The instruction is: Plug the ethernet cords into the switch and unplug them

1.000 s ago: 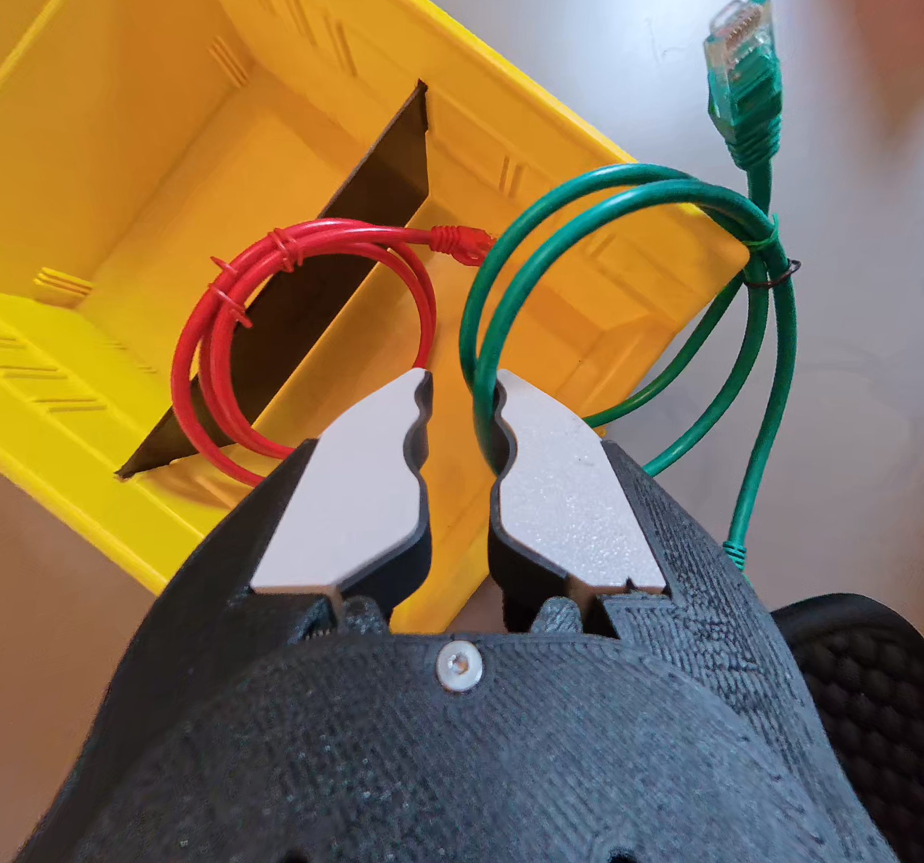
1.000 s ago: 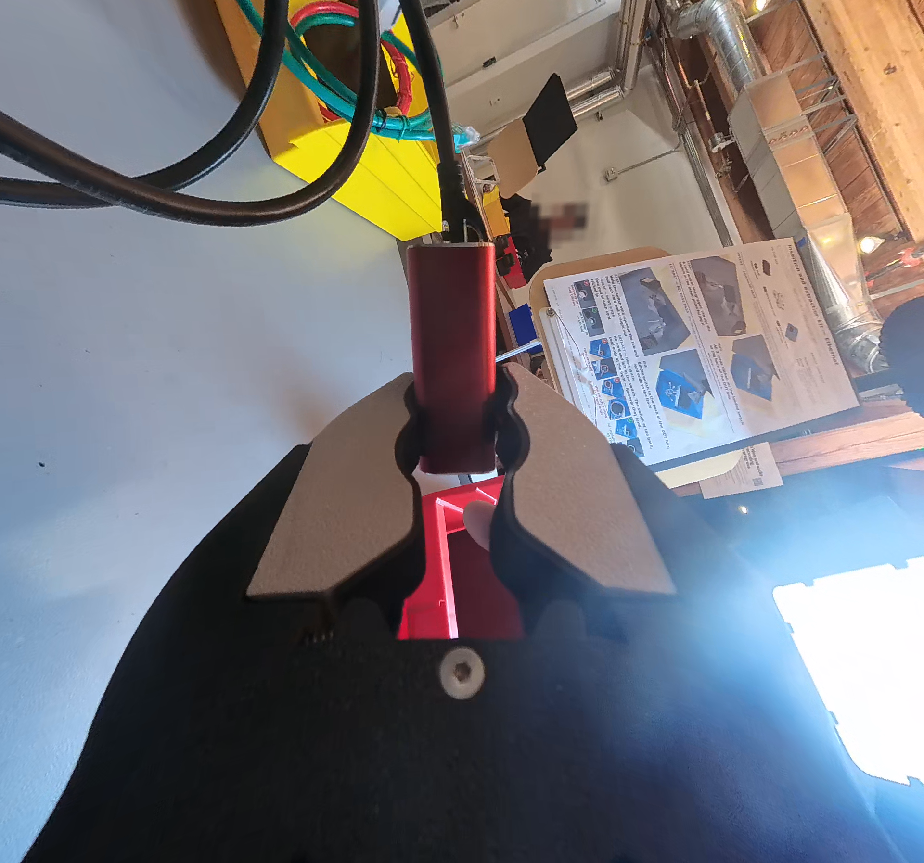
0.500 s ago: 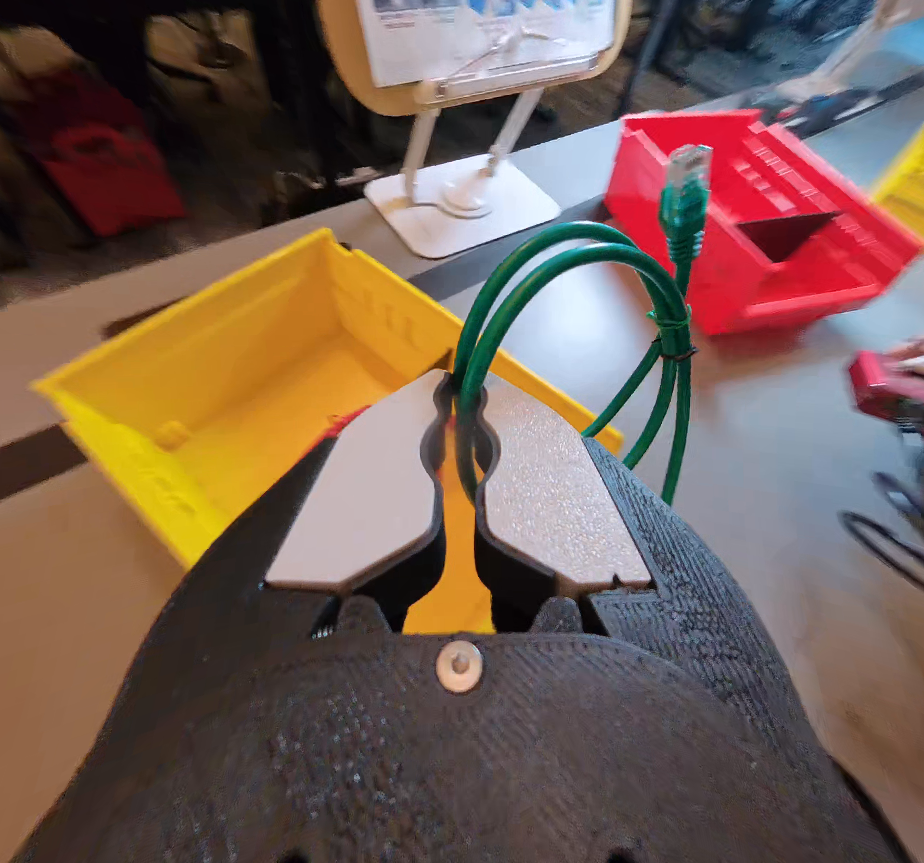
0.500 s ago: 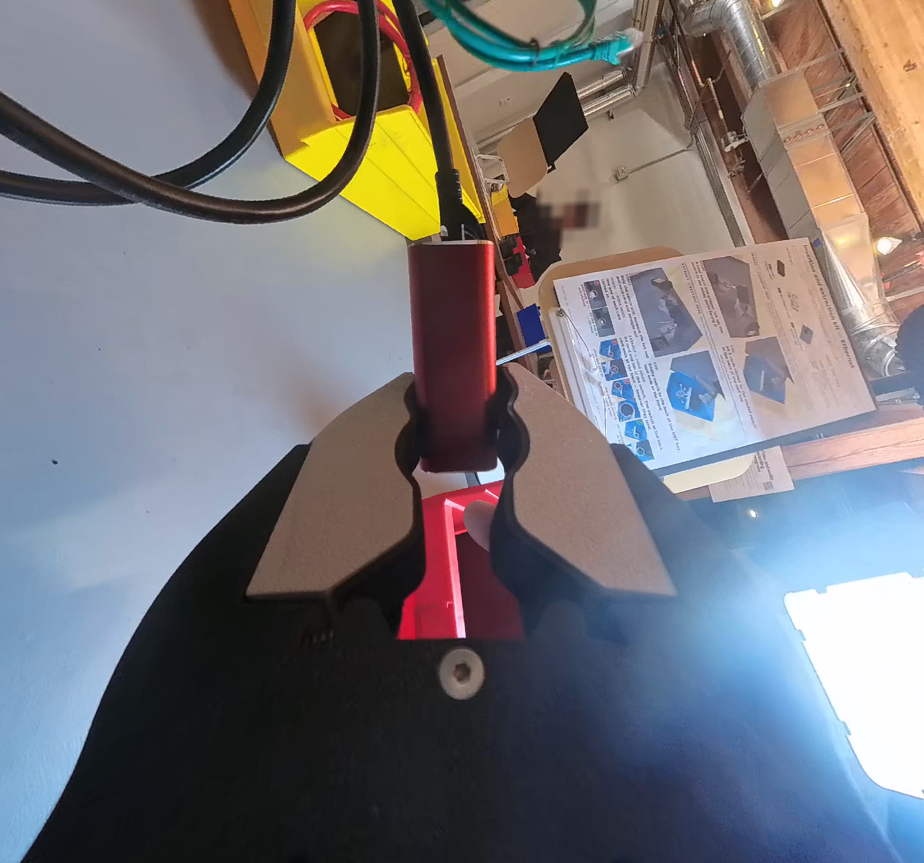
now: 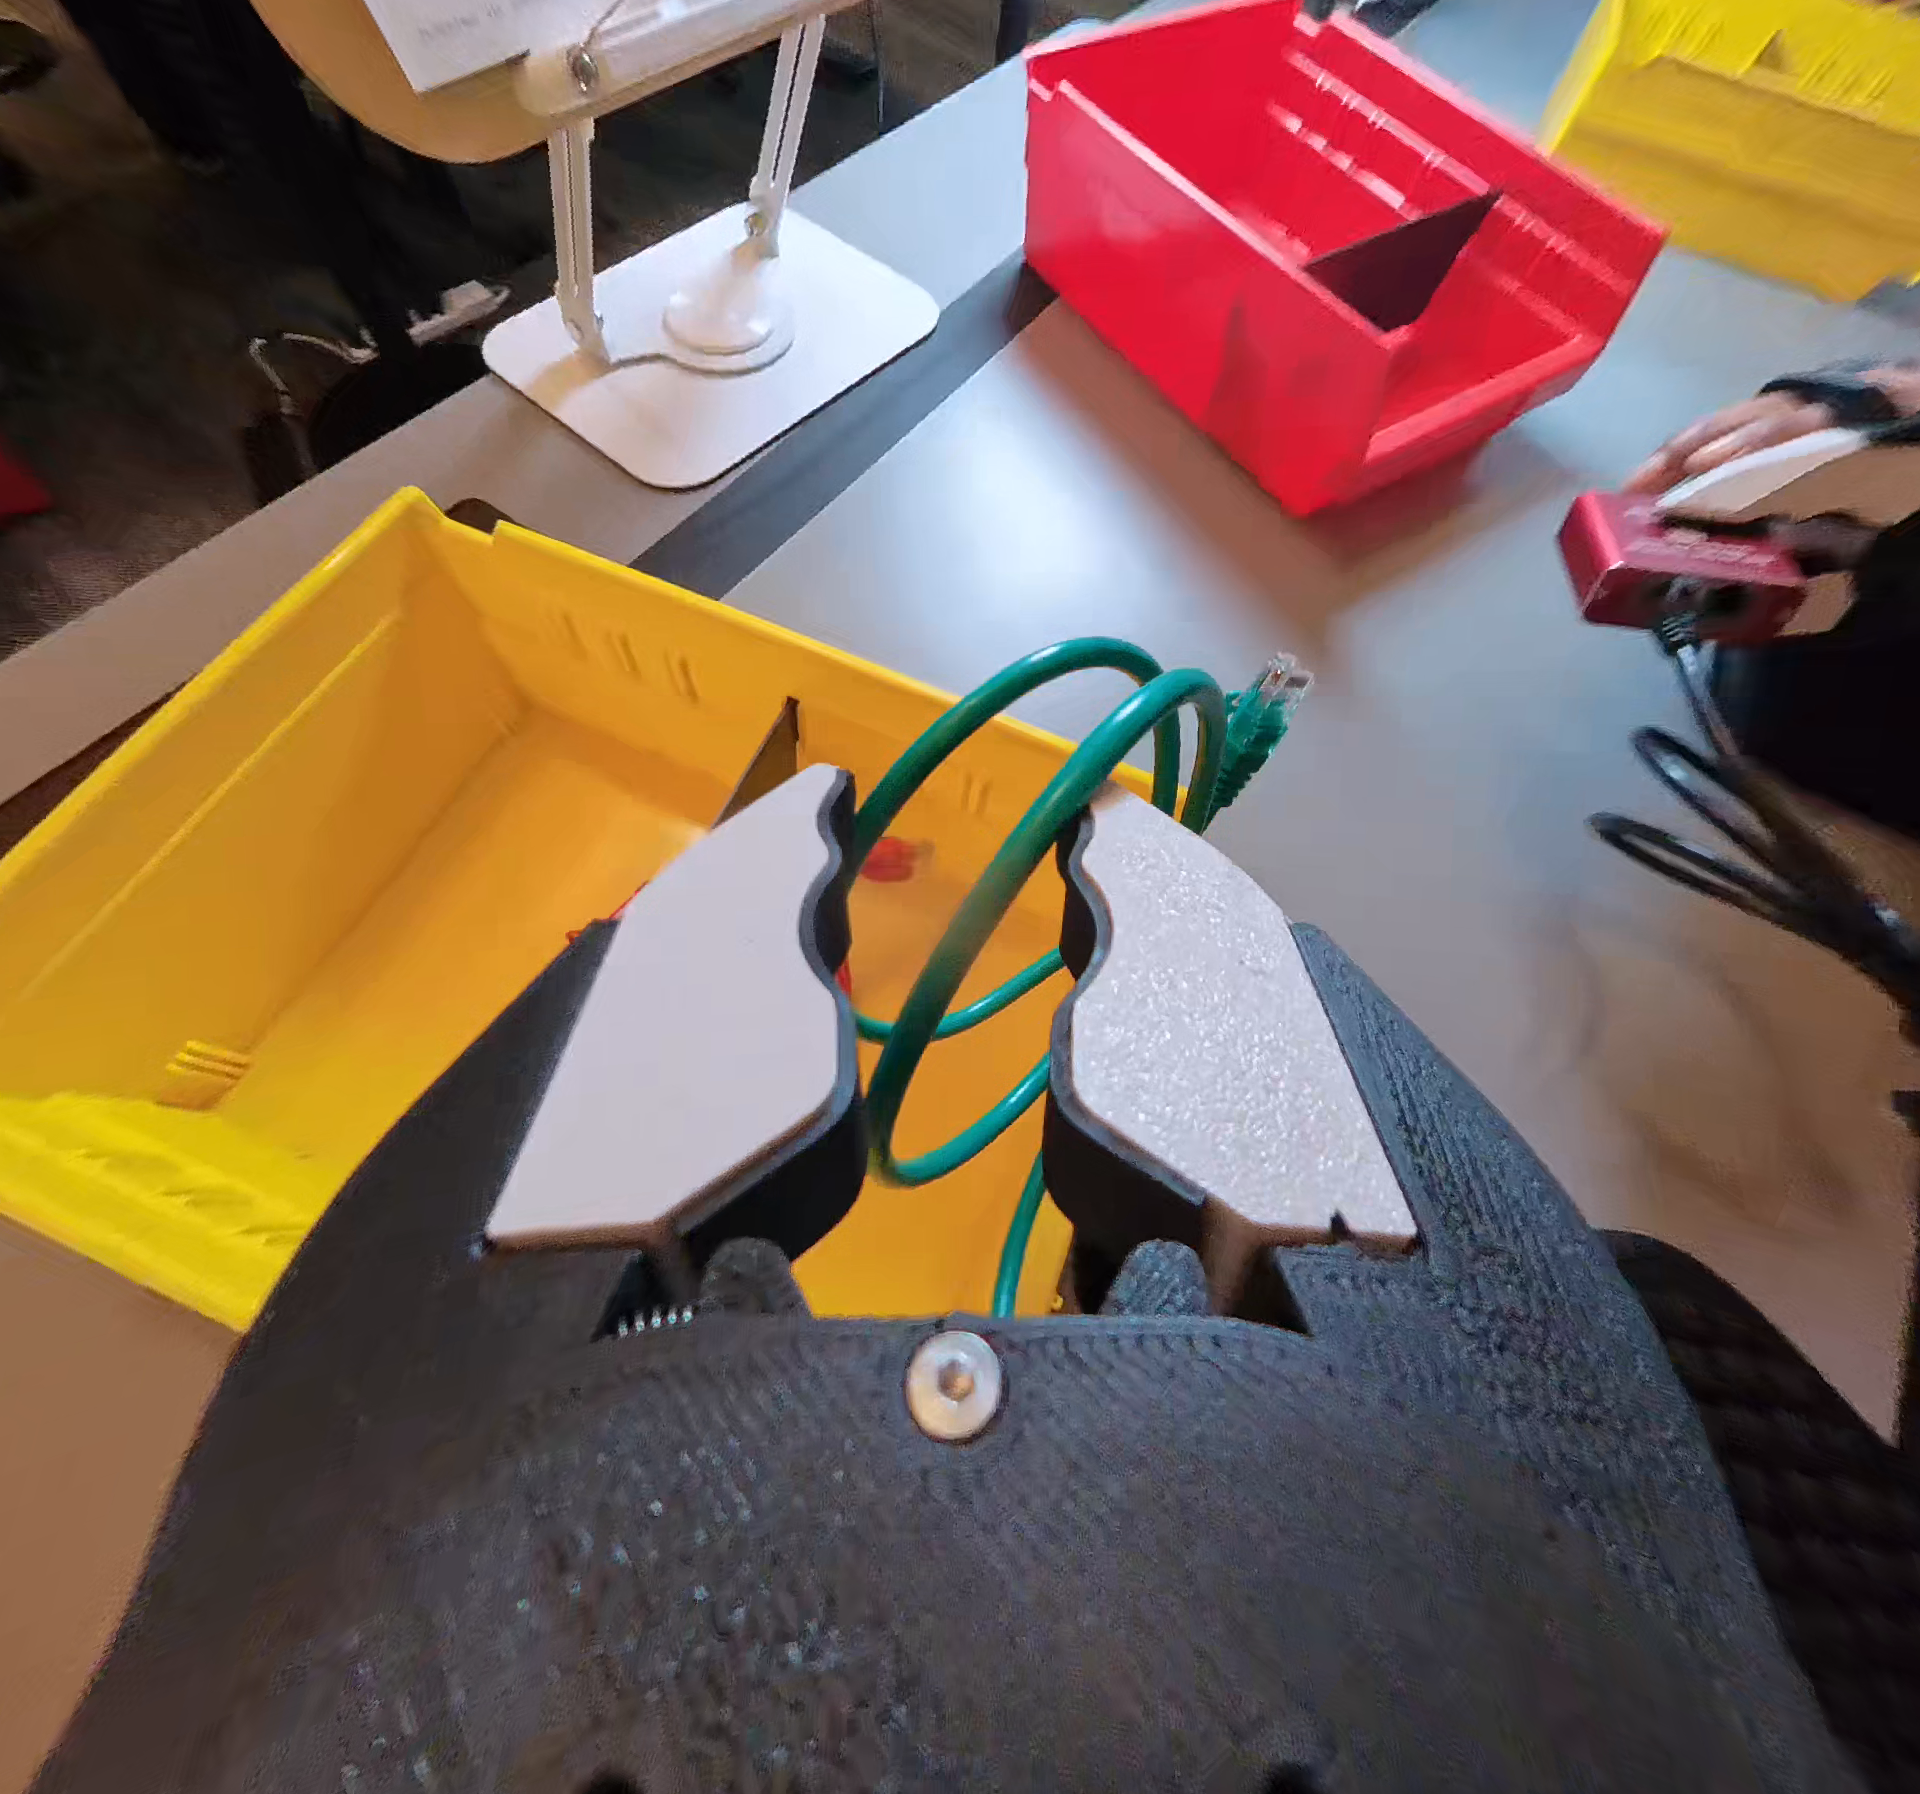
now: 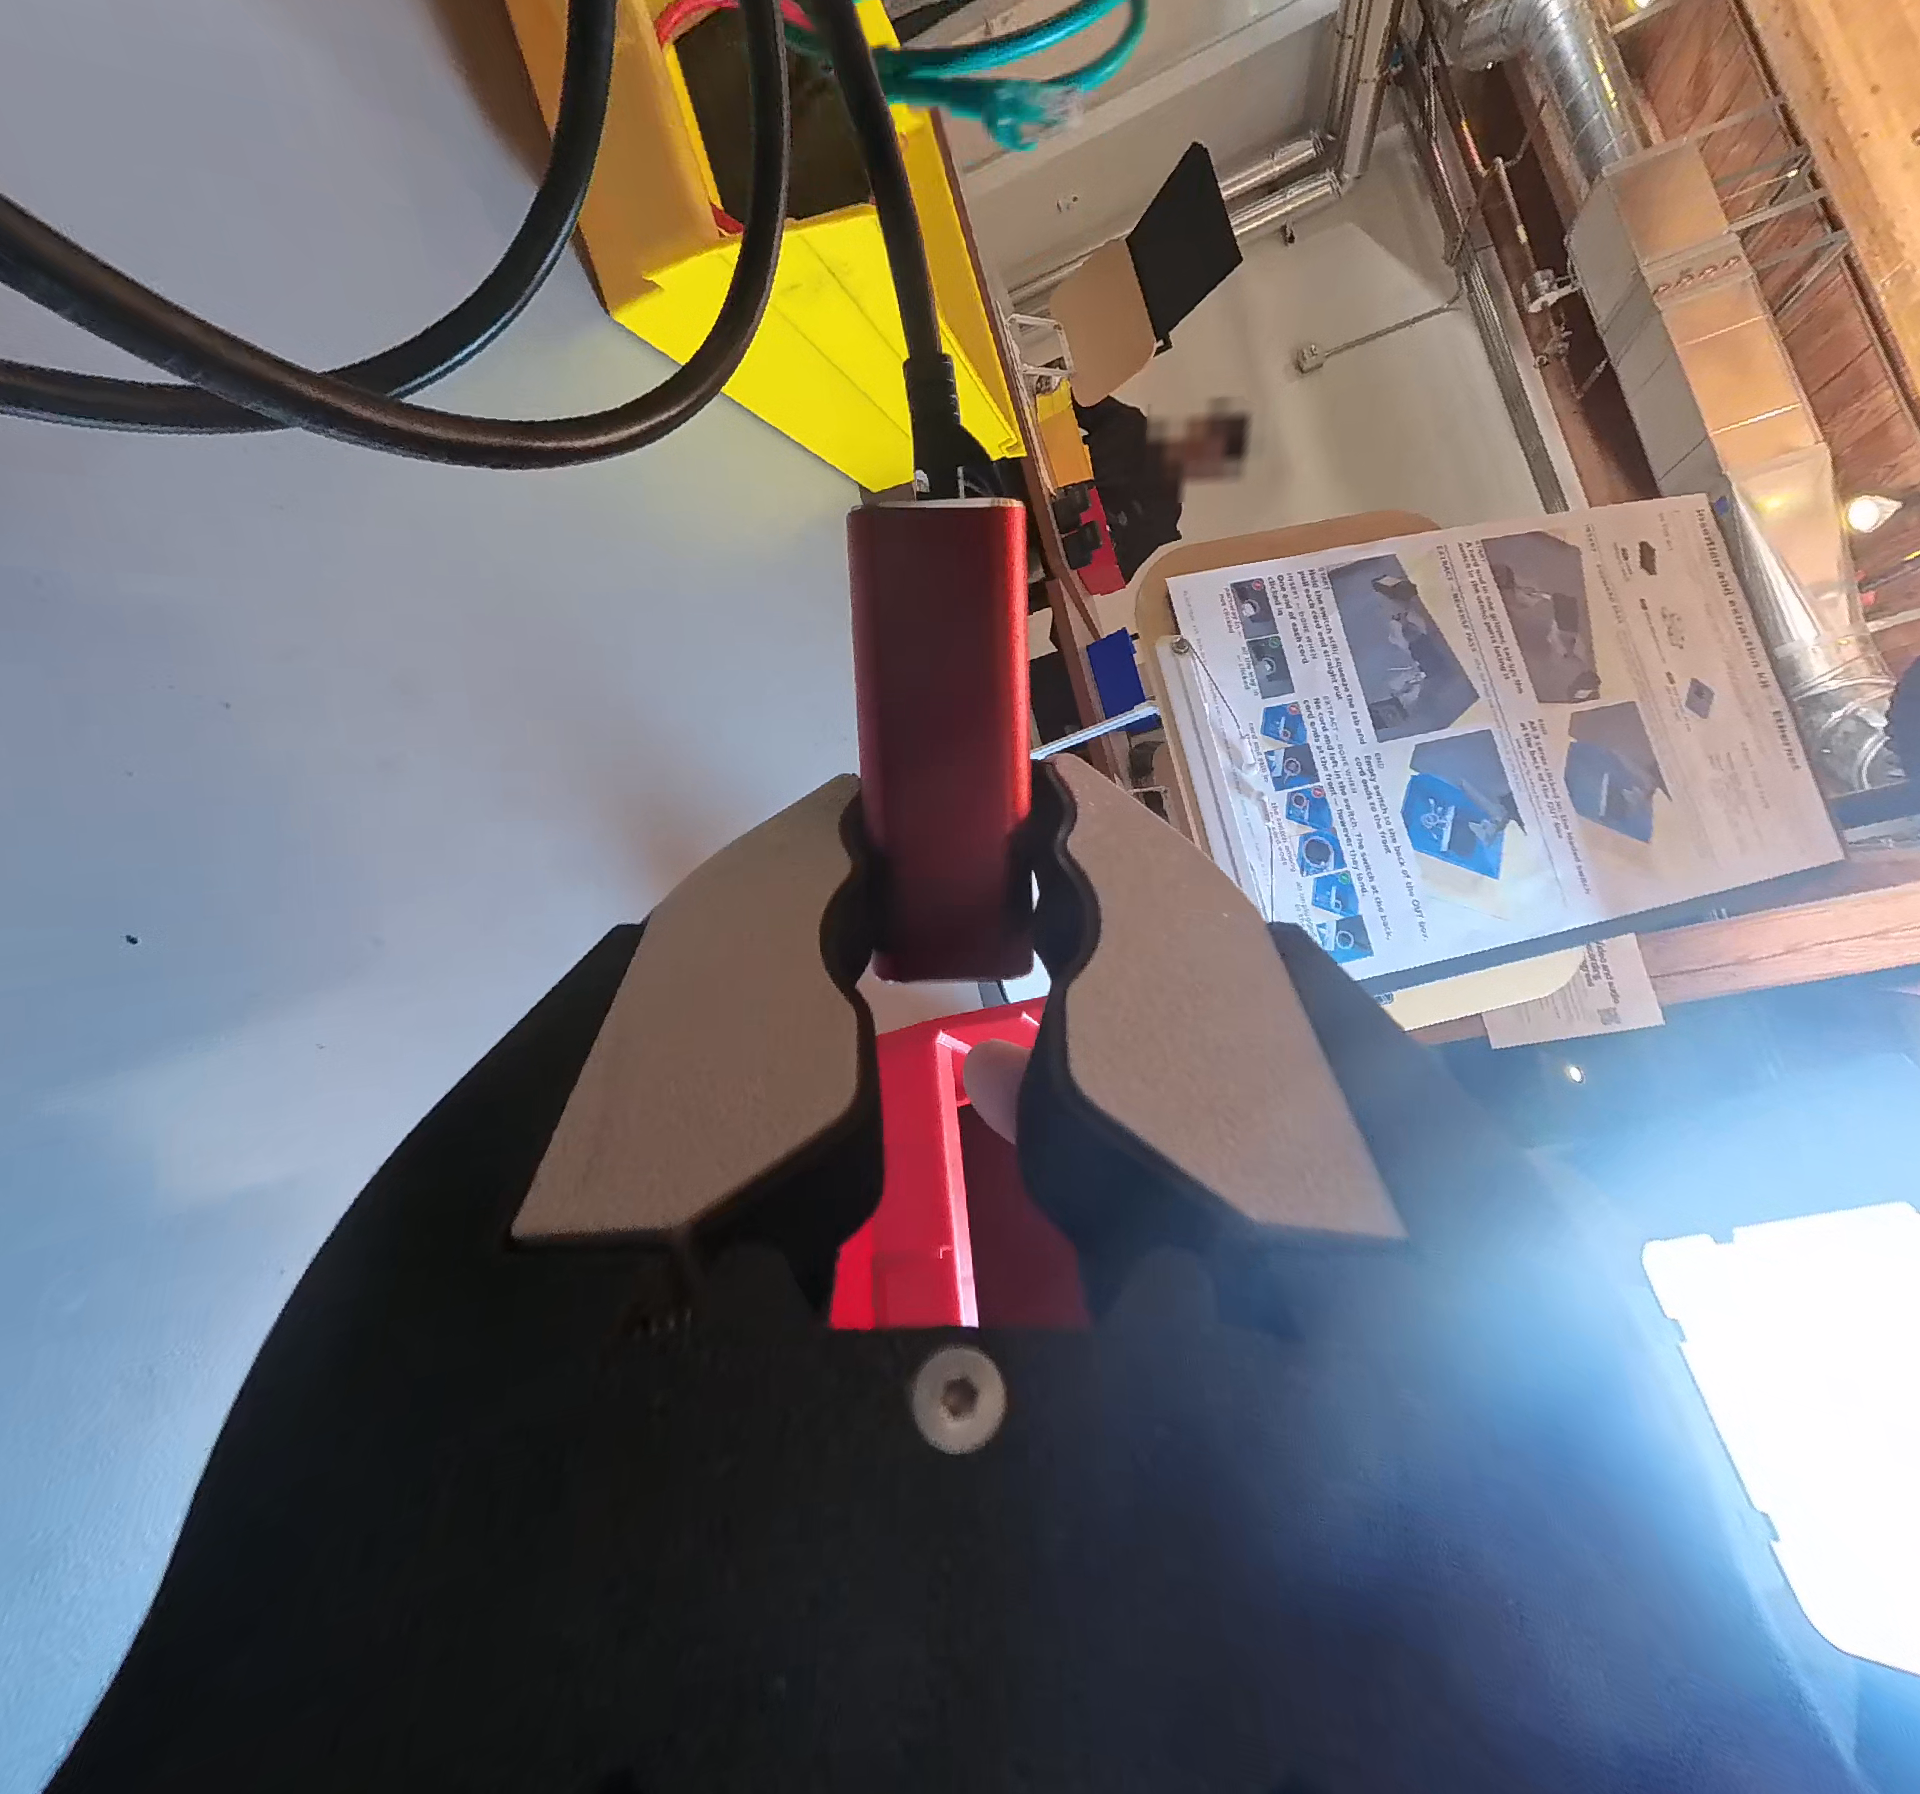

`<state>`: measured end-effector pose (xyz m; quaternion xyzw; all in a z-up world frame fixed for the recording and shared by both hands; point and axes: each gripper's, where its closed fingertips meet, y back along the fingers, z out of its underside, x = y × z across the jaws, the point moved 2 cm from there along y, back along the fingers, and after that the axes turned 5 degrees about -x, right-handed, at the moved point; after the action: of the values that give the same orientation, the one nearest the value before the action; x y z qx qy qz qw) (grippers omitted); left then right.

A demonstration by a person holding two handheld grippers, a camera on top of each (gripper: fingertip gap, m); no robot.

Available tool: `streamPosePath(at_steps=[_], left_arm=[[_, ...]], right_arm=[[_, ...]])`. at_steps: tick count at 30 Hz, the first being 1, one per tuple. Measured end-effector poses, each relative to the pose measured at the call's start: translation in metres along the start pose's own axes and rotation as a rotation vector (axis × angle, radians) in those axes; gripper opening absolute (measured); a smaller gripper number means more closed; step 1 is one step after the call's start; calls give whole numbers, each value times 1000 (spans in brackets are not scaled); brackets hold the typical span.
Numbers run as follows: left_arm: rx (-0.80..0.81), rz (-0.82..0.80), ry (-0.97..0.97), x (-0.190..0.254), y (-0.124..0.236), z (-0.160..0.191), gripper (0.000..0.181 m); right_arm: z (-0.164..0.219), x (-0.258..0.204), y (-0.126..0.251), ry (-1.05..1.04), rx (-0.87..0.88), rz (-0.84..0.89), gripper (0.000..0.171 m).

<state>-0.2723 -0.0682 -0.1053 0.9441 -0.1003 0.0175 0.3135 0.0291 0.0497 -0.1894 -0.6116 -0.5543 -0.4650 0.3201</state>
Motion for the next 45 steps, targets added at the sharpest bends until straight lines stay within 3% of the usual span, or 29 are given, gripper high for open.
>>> streamPosePath(at_steps=[1, 14, 18, 21, 26, 29, 32, 37, 45], left_arm=[[-7, 8, 10, -3, 4, -2, 37], [-521, -193, -240, -20, 0, 35, 46], [-504, -337, -234, -51, 6, 16, 42], [-638, -515, -236, -97, 12, 29, 39], [-827, -381, -206, -109, -18, 83, 36], [-780, -301, -182, -103, -30, 90, 31], [-740, -298, -172, -100, -26, 84, 12], [-664, -444, -206, -95, 15, 44, 6], [-511, -590, -266, -39, 74, -33, 6]], right_arm=[[0, 0, 0, 1, 0, 0, 27], [3, -3, -3, -6, -7, -16, 27], [2, -5, -5, 1, -6, -24, 27], [2, -5, -4, 3, -8, -21, 27], [3, -3, -5, -10, -7, -16, 27], [4, -4, -7, -18, -4, -25, 27], [4, -6, -8, -18, -3, -33, 27], [3, -5, -9, -21, 3, -28, 27], [-2, -6, -8, -3, 14, -22, 27]])
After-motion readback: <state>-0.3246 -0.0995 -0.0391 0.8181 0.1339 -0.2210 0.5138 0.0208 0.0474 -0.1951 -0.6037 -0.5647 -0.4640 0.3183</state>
